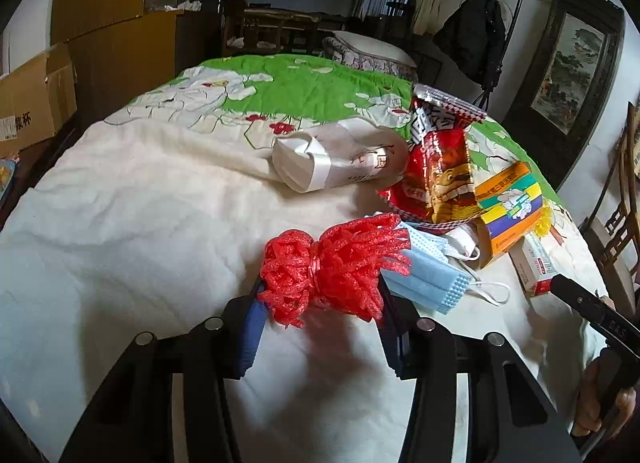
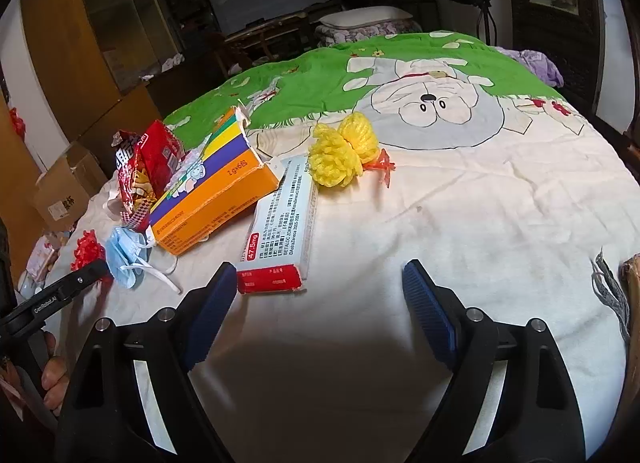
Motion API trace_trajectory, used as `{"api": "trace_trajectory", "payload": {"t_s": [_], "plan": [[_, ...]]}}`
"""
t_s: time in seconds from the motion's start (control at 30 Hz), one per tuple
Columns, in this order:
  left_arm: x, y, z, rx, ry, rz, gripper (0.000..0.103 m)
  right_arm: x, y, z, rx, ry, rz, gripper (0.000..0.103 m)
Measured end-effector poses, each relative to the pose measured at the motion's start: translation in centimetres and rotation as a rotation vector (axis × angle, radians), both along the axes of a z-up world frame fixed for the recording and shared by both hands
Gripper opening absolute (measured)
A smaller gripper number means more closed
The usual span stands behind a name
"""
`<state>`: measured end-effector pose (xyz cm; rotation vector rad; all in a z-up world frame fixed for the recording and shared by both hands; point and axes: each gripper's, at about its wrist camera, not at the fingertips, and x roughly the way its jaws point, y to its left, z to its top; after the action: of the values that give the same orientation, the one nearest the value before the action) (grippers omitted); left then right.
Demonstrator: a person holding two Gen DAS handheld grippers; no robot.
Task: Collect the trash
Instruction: 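Grasp the red mesh bundle with the left tool while the right tool grasps the white medicine box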
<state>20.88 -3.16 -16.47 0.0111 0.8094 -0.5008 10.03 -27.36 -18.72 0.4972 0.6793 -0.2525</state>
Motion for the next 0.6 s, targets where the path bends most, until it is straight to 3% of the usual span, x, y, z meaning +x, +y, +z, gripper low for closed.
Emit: {"api": "trace_trajectory", "payload": {"t_s": [0.37,0.53,0.6], "plan": [[0.0,-0.3,-0.2,0.012,0.011,-0.012,0.050,2.1,1.2,0.3,-0.013,0.024,0.026,0.083],[0.1,-0.4,-0.1,0.021,0.008,-0.016,0.050,3.7,1.7,0.1,-0.034,0.085,0.043,0.083],[-0.4,-0.4,0.3,0.026,0.004,-0.019,0.050,3.9,1.8,0.1,-0.041,0.096,0.045,0.076]]}}
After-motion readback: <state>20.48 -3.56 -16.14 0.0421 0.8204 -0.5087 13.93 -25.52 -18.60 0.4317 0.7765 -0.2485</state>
